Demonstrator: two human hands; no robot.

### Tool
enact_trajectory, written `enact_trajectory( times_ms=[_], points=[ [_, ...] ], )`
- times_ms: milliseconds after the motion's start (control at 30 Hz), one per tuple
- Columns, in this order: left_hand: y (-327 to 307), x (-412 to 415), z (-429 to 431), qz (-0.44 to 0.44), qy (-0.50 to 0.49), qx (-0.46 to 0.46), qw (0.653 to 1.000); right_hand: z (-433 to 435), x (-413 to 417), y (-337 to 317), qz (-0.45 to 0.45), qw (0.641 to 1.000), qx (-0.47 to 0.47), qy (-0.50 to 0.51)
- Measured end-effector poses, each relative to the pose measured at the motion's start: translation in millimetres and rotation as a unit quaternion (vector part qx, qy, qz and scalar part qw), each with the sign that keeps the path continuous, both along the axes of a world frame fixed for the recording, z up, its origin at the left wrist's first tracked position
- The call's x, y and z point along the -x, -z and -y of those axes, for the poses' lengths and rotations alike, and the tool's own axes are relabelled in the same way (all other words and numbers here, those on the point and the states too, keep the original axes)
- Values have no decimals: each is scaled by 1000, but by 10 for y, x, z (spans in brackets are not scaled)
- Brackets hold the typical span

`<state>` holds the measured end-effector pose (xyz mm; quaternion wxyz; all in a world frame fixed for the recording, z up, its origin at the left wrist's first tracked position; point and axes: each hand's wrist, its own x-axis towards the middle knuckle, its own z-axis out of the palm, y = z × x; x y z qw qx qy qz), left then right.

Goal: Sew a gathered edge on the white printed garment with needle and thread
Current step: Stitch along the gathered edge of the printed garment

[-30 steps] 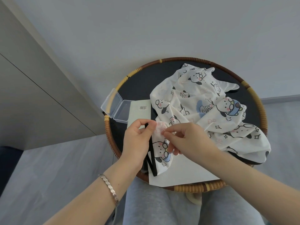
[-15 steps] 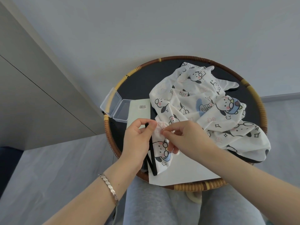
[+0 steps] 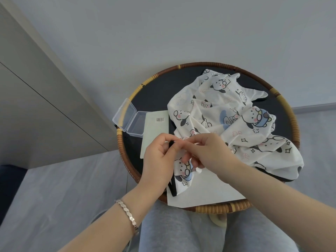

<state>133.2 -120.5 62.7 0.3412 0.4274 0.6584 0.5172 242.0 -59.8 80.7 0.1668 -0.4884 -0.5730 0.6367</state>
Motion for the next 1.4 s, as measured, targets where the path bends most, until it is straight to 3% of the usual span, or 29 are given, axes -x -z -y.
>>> enact_trajectory(
  times_ms=[167, 267, 533, 767, 900, 967, 1067, 1133, 1200, 1233, 1300, 1333, 1400],
  points=[
    [3, 8, 2, 45, -21, 6, 999, -8, -38, -30, -105, 981, 161, 24],
    [13, 16, 1, 53, -20, 14, 998, -9, -68, -35, -127, 970, 202, 34],
    [7, -18, 16, -39, 26, -10, 999, -8, -101, -14, -122, 980, 126, 98],
    [14, 19, -7, -53, 100, 18, 993, -135, -171, 24, -90, 987, 136, 10],
    [45, 16, -29, -54, 92, 28, 994, -155, -156, 75, -61, 991, 97, 69],
    [52, 7, -46, -29, 68, 29, 997, -201, -149, 122, -66, 988, 50, 129],
    [44, -4, -63, 37, 32, 43, 998, -286, -144, 132, -179, 965, 54, 186],
    [38, -2, -64, 112, 16, 62, 992, -351, -151, 120, -265, 944, 86, 177],
    [28, 9, -63, 169, 9, 72, 983, -402, -178, 117, -293, 938, 103, 151],
    [21, 18, -65, 178, 6, 74, 981, -436, -200, 141, -254, 955, 72, 135],
    [12, 29, -67, 181, 6, 76, 980, -515, -260, 213, -59, 992, -94, 56],
    [11, 31, -69, 180, 7, 75, 981, -564, -292, 264, 52, 982, -183, 2],
    [16, 31, -68, 176, 8, 75, 982, -683, -354, 365, 219, 926, -297, -76]
  ],
)
